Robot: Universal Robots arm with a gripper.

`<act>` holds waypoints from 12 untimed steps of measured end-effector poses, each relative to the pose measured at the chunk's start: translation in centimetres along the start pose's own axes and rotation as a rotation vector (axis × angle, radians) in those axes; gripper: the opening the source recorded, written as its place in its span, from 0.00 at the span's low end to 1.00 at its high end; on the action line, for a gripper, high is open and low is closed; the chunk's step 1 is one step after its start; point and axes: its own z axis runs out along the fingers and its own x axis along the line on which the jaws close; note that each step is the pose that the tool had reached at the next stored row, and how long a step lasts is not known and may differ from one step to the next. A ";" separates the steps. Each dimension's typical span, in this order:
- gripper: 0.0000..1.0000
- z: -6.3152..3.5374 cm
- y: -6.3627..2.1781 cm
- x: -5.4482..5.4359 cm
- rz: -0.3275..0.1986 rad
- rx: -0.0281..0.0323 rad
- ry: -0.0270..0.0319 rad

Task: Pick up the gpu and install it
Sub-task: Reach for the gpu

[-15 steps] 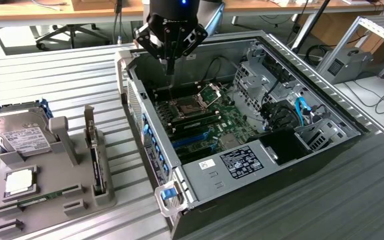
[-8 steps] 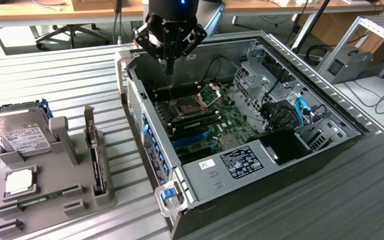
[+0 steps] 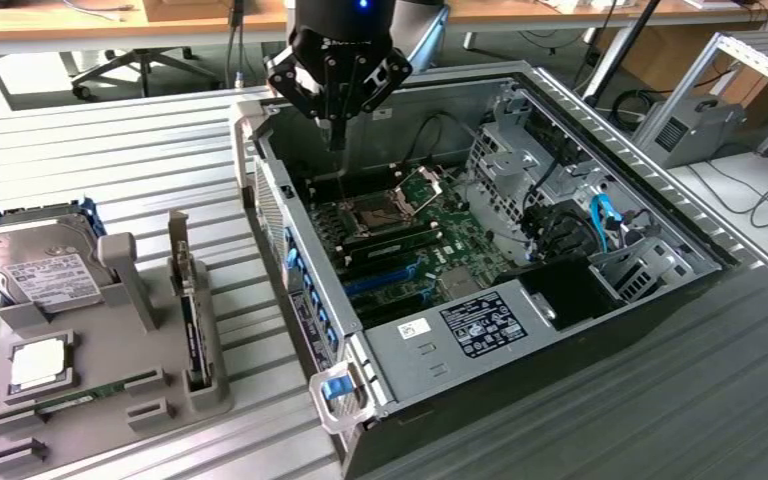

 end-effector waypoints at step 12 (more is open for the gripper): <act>0.11 -0.01 -0.03 0.3 0.000 -0.0001 0.0000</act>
